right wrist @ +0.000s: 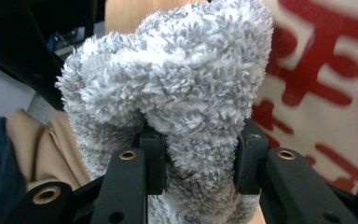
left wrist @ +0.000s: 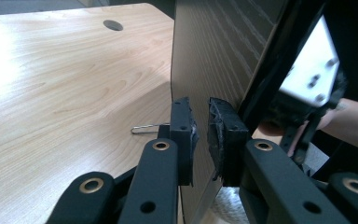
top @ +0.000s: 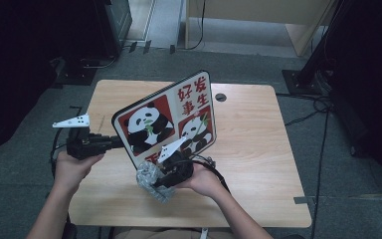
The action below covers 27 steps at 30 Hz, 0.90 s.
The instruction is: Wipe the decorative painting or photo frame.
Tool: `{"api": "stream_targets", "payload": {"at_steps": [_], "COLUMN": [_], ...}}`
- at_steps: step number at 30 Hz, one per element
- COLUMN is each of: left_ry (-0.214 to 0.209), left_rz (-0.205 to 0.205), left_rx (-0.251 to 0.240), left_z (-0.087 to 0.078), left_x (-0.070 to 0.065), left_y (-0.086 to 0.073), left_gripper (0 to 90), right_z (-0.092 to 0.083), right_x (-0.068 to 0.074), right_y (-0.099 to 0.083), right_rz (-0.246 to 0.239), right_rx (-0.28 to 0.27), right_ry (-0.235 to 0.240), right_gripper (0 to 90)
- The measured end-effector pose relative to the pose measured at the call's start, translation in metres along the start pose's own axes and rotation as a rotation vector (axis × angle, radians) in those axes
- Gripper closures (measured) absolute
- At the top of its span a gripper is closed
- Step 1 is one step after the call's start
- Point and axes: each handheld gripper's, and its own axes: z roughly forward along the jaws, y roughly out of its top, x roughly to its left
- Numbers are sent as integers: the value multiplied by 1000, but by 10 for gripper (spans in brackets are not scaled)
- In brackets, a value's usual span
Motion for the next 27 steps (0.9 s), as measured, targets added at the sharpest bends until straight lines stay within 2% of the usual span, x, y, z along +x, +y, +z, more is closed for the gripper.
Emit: {"api": "stream_targets", "payload": {"at_steps": [5, 12, 17, 22, 27], "left_ry": [14, 42, 67, 74, 75], "left_rz": [8, 12, 5, -9, -6], "left_rx": [8, -4, -12, -32, -41], "left_z": [-1, -9, -16, -25, -28], "left_x": [0, 3, 6, 11, 13], "left_y": [-1, -2, -4, -6, -7], "left_gripper": [752, 699, 687, 686, 685], "right_z": [-9, -21, -28, -33, -35], "right_x": [7, 16, 26, 33, 41], "right_y": [13, 35, 59, 83, 107], "right_rz": [7, 24, 10, 11, -9], "right_rx": [-38, -74, -97, -116, -126], "right_ry": [18, 23, 20, 10, 0], "right_gripper": [641, 642, 642, 642, 642]}}
